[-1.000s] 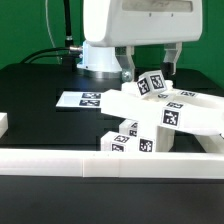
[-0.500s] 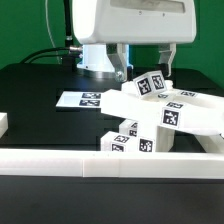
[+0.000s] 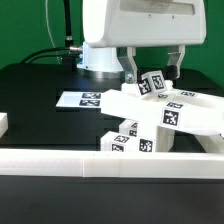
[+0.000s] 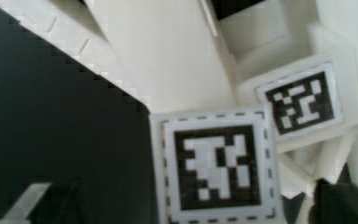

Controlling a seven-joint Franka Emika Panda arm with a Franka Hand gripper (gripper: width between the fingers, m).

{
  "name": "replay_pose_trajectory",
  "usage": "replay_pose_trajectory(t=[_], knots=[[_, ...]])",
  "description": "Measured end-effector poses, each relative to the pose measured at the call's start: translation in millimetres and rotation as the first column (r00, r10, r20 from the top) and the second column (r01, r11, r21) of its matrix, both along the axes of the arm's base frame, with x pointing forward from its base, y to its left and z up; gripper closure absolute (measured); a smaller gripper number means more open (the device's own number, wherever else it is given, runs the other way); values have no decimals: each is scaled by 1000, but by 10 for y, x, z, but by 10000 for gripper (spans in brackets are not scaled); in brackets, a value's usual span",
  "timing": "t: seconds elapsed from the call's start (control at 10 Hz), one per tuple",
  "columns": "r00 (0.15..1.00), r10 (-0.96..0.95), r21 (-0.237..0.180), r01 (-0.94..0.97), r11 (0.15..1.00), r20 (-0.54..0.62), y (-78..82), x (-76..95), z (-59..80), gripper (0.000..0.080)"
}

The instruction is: Assemble chair

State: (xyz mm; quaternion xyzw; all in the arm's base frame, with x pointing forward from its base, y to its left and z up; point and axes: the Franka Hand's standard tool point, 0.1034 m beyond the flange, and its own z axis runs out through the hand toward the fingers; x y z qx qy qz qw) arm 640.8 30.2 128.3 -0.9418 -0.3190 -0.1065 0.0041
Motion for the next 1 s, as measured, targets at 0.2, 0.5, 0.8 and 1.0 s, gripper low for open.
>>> replay_pose_trajectory(t=[0.2, 0.5, 0.8, 1.0], knots=[[1000, 0, 0, 0, 1000, -1, 1, -3, -9, 517], [1000, -30, 5, 30, 1000, 1, -1, 2, -9, 515], [984, -179, 33, 180, 983, -20, 3, 0, -10, 515], [893, -430, 48, 439, 897, -128, 25, 11, -5, 515]])
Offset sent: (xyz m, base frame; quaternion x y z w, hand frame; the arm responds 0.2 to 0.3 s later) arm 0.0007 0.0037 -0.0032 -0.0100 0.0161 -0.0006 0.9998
